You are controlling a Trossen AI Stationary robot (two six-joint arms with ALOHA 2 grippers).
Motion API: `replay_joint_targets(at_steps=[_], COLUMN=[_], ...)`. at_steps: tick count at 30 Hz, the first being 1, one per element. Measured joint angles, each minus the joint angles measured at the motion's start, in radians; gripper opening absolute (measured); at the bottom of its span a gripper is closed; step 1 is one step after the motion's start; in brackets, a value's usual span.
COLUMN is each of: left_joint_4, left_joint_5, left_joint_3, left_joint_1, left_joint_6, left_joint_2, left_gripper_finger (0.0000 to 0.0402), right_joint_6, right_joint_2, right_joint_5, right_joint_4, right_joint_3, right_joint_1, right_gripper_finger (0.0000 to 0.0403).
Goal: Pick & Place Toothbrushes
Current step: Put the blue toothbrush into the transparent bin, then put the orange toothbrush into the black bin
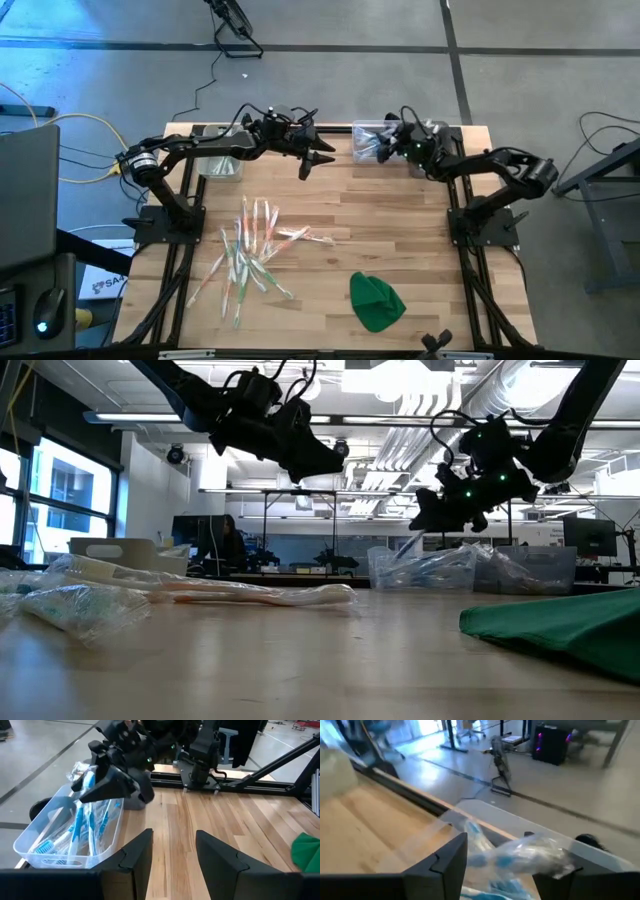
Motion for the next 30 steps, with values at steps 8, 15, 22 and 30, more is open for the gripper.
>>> replay_joint_targets(at_steps=[8,15,22,30], left_joint_4=[0.000,0.000,0.000,0.000], left_joint_5=[0.000,0.000,0.000,0.001], left_joint_3=[0.000,0.000,0.000,0.000], left_joint_1=[0.000,0.000,0.000,0.000], left_joint_6=[0.002,0.002,0.002,-0.002], left_joint_2=[0.000,0.000,0.000,0.001], left_gripper_finger=[0.0148,0.0148,0.0148,0.0148], right_joint_6=[-0.305,-0.345,-0.320,-0.158], right_joint_2=[-0.025,-0.129,-0.214,-0.225], right_joint_5=[0.436,0.460,0.195,-0.054], right_joint_4=[0.006,0.004,0.012,0.027], right_joint_3=[0.000,0.000,0.000,0.000], right_joint_1=[0.076,0.137,0.213,0.248], right_gripper_finger=[0.0189,0.0189,0.0189,0.0190])
